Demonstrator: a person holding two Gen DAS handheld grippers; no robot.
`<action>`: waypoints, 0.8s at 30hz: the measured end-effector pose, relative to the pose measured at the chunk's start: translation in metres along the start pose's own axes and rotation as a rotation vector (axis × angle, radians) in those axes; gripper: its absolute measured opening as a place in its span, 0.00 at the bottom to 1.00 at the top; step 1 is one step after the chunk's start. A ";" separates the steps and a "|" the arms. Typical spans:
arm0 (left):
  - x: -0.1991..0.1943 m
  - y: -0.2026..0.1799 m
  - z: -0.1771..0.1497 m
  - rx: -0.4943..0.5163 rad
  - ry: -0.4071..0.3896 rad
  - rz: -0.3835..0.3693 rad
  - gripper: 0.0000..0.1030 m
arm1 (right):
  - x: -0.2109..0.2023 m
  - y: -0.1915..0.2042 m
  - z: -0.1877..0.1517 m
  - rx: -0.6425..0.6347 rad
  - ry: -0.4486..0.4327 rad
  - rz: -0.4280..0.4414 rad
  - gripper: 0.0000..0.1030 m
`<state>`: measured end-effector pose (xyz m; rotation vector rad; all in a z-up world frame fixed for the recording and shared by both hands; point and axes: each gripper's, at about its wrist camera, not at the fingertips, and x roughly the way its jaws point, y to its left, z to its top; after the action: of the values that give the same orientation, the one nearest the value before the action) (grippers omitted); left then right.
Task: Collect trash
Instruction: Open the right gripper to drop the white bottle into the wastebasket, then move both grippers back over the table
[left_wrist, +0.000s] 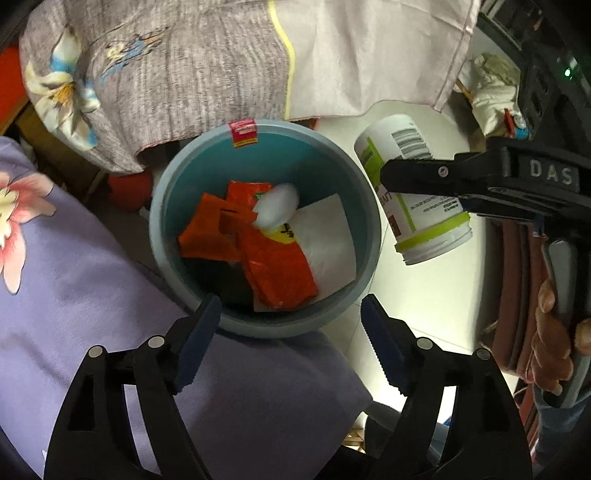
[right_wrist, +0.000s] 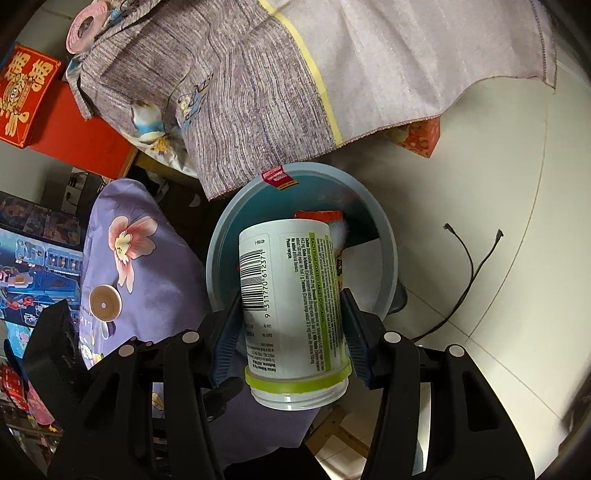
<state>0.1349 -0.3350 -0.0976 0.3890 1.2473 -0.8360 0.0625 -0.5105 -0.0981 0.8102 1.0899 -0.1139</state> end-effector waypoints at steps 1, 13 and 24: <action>-0.002 0.003 -0.002 -0.008 -0.001 -0.002 0.80 | 0.002 0.000 0.000 0.000 0.002 0.001 0.48; -0.022 0.023 -0.015 -0.071 -0.038 -0.020 0.88 | 0.020 0.005 -0.002 0.012 0.034 -0.013 0.66; -0.031 0.035 -0.027 -0.106 -0.052 -0.018 0.88 | 0.015 0.009 -0.005 0.035 0.038 -0.014 0.71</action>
<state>0.1399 -0.2836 -0.0827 0.2700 1.2425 -0.7870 0.0701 -0.4962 -0.1071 0.8387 1.1316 -0.1300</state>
